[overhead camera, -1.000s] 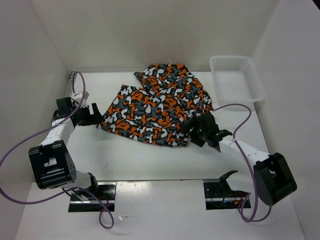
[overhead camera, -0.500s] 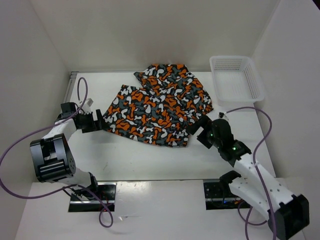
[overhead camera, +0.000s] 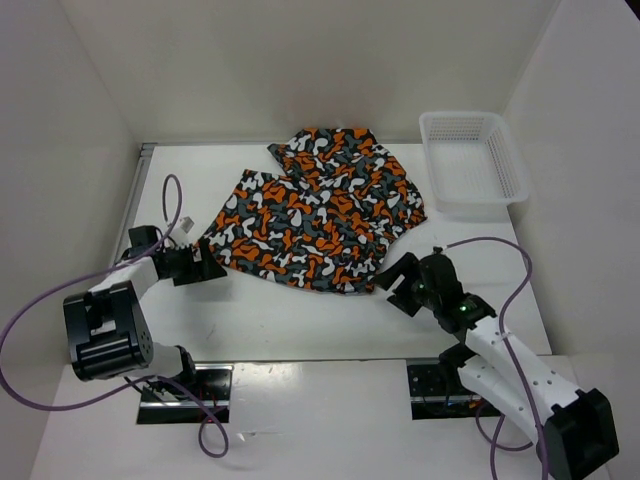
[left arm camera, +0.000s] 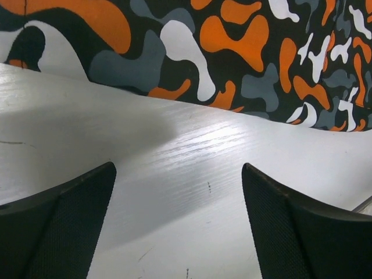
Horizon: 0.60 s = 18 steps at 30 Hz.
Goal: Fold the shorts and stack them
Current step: Flatten the shorts out
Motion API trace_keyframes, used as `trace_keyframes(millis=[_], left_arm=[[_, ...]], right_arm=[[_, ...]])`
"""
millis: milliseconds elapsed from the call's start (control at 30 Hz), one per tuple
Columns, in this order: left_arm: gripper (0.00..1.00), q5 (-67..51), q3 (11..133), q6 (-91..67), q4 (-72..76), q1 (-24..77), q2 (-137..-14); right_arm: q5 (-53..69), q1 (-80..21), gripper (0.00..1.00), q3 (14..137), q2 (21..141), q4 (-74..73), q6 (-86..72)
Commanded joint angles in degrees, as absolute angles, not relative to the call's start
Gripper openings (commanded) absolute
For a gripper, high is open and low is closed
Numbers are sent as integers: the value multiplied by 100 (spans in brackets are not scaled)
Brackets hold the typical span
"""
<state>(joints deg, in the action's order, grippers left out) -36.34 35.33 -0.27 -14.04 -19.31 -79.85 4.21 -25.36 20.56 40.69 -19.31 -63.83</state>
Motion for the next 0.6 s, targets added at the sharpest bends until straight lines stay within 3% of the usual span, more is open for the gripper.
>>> trace_keyframes(millis=[0,133,233,333,400,433,533,567], left_arm=[[98,-3788,3586,0,-1082,-1934,-8068],[99,-3735,3796,0,-722,-1934,-8637],[94,-3683,3885,0,-598,-1934,-8990],[70,-3683,3885,0,-405,-1934,-9184],[45,-3744,3885,0,-352,-1934,-9254],[25,-3744,3946,0,-352,-1934,-9255],[5,-3656,4113,0,-510,-1934,-9255],[2,-3604,4192,0,-597,-1934,-9255]], right_arm=[[642,-2575,80,1909,4359,-1328,-6626],[800,-2628,80,1556,4596,-783,-6829],[869,-2628,80,1556,4886,-493,-6891],[958,-2628,72,1608,5386,-299,-6891],[958,-2681,68,1539,5668,-115,-7048],[1010,-2681,67,1486,5739,164,-7110],[862,-2733,65,1616,6099,272,-7006],[783,-2733,65,1713,6213,272,-6840]])
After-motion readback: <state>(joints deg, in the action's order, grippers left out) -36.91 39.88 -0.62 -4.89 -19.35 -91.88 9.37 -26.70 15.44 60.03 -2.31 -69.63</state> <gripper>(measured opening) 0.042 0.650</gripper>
